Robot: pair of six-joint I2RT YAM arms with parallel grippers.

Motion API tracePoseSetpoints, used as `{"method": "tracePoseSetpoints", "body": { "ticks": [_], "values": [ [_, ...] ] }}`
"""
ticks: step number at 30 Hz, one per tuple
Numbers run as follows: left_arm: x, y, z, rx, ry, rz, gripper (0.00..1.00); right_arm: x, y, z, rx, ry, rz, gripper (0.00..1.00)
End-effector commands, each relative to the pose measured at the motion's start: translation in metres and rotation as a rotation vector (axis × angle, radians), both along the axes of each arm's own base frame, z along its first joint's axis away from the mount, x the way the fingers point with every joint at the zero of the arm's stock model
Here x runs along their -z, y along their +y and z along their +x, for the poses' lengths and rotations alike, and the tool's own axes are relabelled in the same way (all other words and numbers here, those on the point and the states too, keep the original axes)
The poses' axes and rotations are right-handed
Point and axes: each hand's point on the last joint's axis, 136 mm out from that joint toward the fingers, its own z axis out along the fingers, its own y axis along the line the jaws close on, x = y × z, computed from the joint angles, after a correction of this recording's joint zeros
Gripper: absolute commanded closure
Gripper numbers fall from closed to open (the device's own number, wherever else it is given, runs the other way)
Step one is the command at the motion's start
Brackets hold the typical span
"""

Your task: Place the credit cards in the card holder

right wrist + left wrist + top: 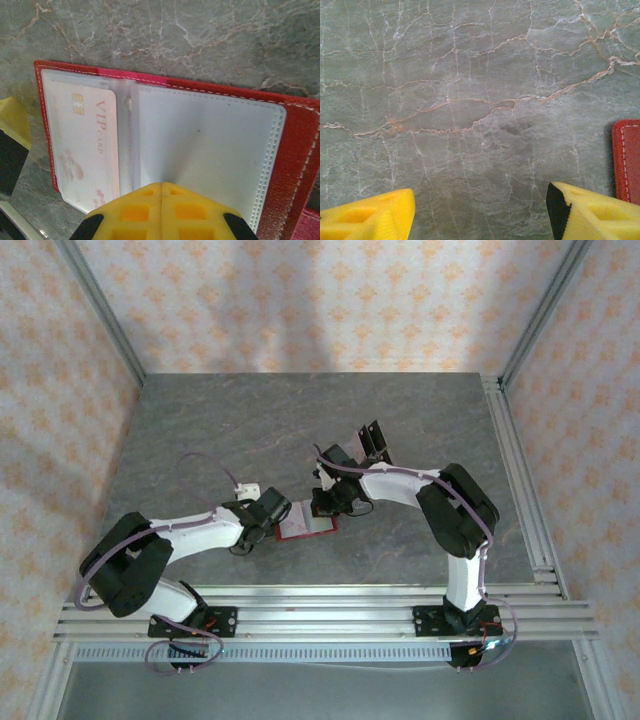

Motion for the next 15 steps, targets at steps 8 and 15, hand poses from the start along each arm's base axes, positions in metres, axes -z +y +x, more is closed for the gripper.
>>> {"method": "tracePoseSetpoints", "body": {
  "ticks": [8, 15],
  "values": [
    [0.003, -0.002, 0.000, 0.011, 0.000, 0.020, 0.29, -0.014, 0.022, 0.000, -0.057, -0.024, 0.028, 1.00],
    [0.004, -0.002, 0.000, 0.012, 0.001, 0.018, 0.29, -0.002, 0.024, 0.000, -0.059, -0.009, 0.009, 1.00]
  ]
}}
